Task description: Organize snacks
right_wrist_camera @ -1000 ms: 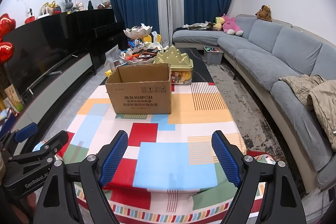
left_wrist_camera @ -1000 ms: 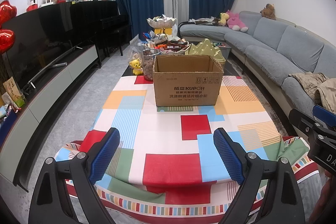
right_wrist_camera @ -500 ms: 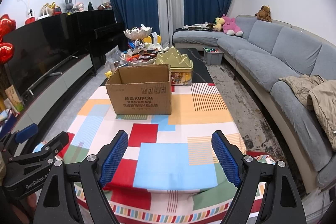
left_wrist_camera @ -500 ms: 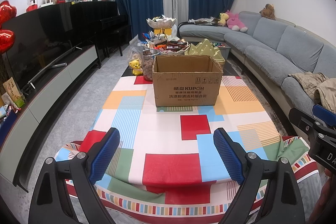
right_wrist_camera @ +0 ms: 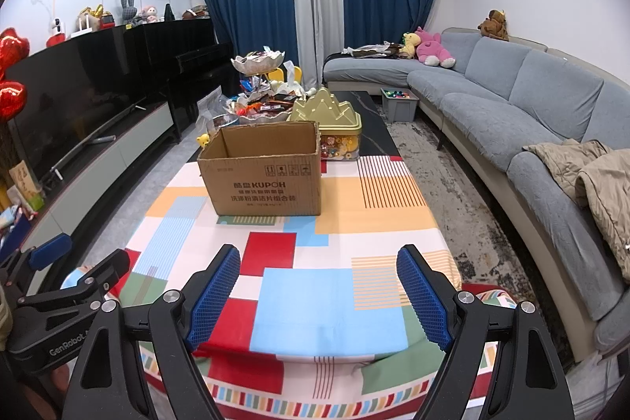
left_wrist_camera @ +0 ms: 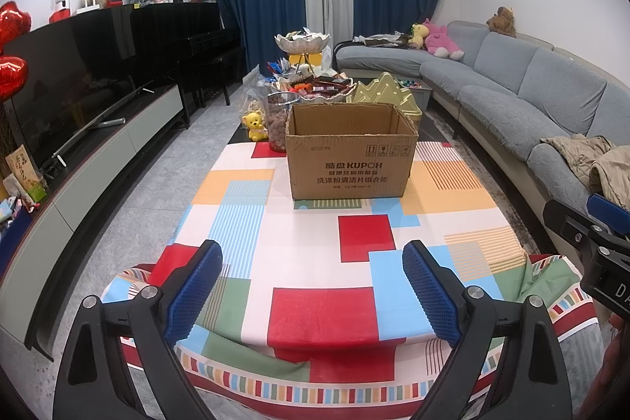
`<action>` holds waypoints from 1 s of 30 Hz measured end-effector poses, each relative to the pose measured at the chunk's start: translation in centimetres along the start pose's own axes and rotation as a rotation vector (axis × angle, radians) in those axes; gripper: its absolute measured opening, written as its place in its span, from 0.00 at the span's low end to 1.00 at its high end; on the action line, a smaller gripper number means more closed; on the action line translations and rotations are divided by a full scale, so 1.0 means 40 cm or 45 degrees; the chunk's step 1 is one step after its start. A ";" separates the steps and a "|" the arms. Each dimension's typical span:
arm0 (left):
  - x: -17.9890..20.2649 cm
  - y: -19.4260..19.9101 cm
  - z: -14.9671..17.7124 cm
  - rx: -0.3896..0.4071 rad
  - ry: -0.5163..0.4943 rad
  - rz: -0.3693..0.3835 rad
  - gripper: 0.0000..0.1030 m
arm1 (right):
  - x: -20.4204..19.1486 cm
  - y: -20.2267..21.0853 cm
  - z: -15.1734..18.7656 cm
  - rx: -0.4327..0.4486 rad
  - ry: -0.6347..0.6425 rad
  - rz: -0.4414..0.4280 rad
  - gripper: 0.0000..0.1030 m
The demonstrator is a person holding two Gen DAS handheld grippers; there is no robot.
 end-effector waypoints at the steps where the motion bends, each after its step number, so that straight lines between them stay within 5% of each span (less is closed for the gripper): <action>1: 0.001 0.002 -0.001 0.002 0.000 0.000 0.92 | 0.000 -0.001 0.001 -0.002 0.000 -0.002 0.80; 30: 0.008 0.002 0.005 -0.004 0.003 0.001 0.99 | 0.000 -0.006 0.005 -0.001 -0.003 -0.003 0.80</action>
Point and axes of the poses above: each gripper's, at about its wrist camera, not at the fingertips, and y roughly against the way its jaws point, x to its right, z to its underside, the point moved 10 cm from there along -y, roughly the way its jaws point, and after that the axes turned 2 degrees about -y, right-handed, at the moved point
